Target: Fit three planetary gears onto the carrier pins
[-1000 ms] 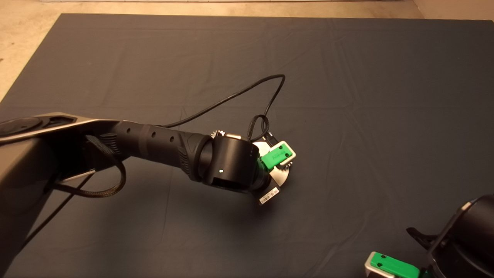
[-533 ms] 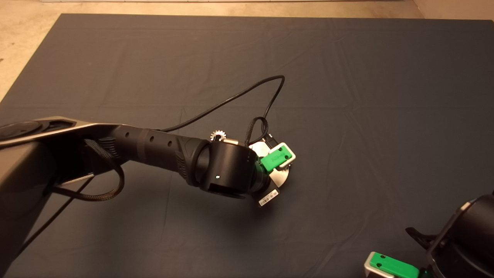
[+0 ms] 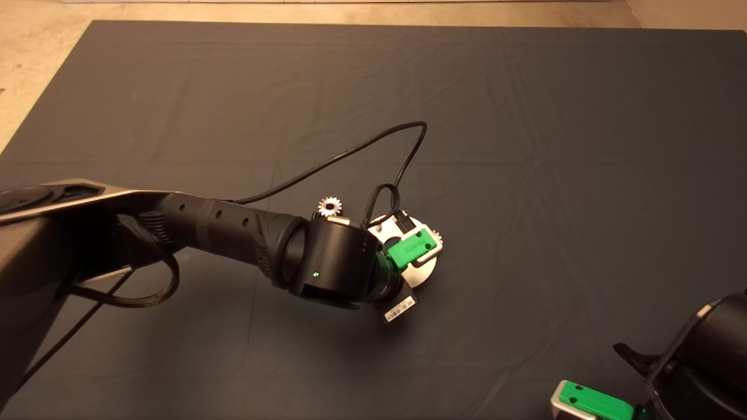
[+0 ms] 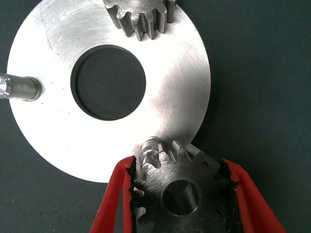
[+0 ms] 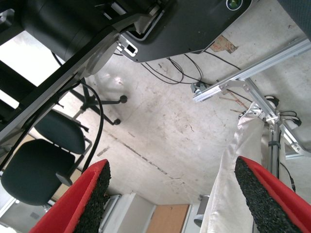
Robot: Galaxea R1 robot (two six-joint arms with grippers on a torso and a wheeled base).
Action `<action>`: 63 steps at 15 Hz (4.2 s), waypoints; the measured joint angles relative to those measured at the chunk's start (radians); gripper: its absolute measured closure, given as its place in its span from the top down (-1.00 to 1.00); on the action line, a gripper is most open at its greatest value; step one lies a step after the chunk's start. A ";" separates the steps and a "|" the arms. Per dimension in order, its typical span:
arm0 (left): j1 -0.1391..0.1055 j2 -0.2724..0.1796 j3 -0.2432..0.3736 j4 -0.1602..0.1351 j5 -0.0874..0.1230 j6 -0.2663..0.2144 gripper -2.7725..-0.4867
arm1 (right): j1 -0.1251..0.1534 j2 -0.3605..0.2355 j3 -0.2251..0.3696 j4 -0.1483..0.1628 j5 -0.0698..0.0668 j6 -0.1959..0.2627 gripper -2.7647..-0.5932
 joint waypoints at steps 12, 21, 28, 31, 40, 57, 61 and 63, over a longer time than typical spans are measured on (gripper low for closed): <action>0.000 -0.006 0.006 0.000 0.001 -0.002 -0.75 | 0.000 0.011 0.000 0.001 0.000 0.001 0.19; 0.000 0.007 -0.022 0.018 -0.008 -0.001 -0.75 | 0.000 0.011 0.000 0.002 0.000 0.001 0.19; 0.000 0.007 -0.037 0.053 -0.015 0.001 -0.75 | 0.000 0.011 0.000 0.002 0.000 0.001 0.19; 0.003 0.004 -0.039 0.056 -0.013 0.004 -0.75 | 0.000 0.011 0.000 0.002 0.000 0.001 0.19; 0.008 0.000 -0.047 0.057 -0.006 0.005 -0.75 | 0.001 0.014 0.000 0.003 0.000 0.001 0.19; 0.007 0.001 -0.026 0.072 0.008 0.001 -0.65 | 0.005 0.014 0.000 0.003 0.000 0.001 0.19; 0.008 0.001 -0.026 0.072 0.008 -0.002 -0.56 | 0.005 0.014 0.000 0.003 0.000 0.001 0.19; 0.007 0.001 -0.025 0.072 0.007 -0.003 -0.46 | 0.005 0.014 0.000 0.003 0.000 0.001 0.19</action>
